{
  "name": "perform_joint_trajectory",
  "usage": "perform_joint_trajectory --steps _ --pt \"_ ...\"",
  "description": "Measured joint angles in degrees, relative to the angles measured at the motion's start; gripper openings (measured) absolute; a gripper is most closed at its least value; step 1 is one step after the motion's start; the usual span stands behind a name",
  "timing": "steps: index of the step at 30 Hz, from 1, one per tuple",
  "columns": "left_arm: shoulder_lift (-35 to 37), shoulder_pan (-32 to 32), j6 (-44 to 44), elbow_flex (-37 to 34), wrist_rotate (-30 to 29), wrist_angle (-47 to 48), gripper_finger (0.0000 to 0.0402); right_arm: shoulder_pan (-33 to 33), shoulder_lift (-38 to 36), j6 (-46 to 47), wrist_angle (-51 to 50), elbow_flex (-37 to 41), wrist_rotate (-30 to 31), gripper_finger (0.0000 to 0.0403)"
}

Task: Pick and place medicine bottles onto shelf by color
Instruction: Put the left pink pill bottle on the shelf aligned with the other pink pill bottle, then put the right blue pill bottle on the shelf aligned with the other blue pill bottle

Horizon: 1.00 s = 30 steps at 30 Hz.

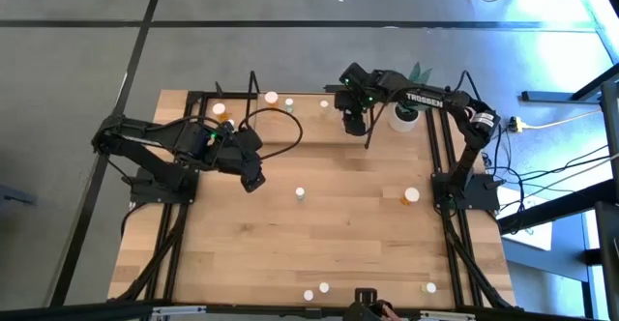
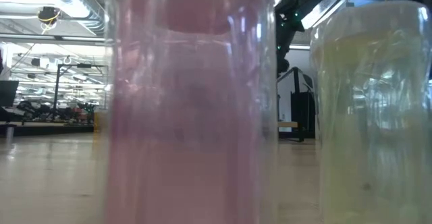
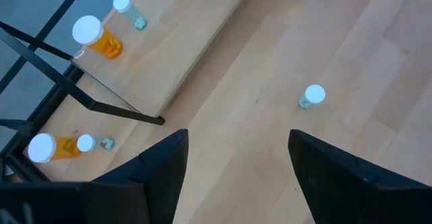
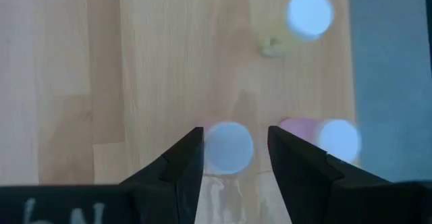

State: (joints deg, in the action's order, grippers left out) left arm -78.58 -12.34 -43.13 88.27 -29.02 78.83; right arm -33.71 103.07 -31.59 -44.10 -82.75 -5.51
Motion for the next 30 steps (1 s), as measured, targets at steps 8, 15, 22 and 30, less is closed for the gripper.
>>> perform_joint_trajectory --steps 8,15,22,30 --pt "0.0 0.0 -0.1 0.0 0.0 0.0 0.0248 0.0 0.0 2.8 -6.1 -6.0 -0.2 0.0167" --pt "0.0 0.0 -0.3 0.0 0.0 0.0 0.0248 0.0 0.0 5.8 -13.3 -10.3 -6.0 0.0167" --pt "0.0 0.0 -6.7 0.0 0.1 1.8 0.0248 1.8 -1.9 10.3 -14.1 -15.0 -17.6 0.0167" --pt "0.0 -0.1 -9.1 0.0 4.1 3.4 0.0248 7.9 -8.5 11.9 -13.9 -16.2 -18.2 0.0167"
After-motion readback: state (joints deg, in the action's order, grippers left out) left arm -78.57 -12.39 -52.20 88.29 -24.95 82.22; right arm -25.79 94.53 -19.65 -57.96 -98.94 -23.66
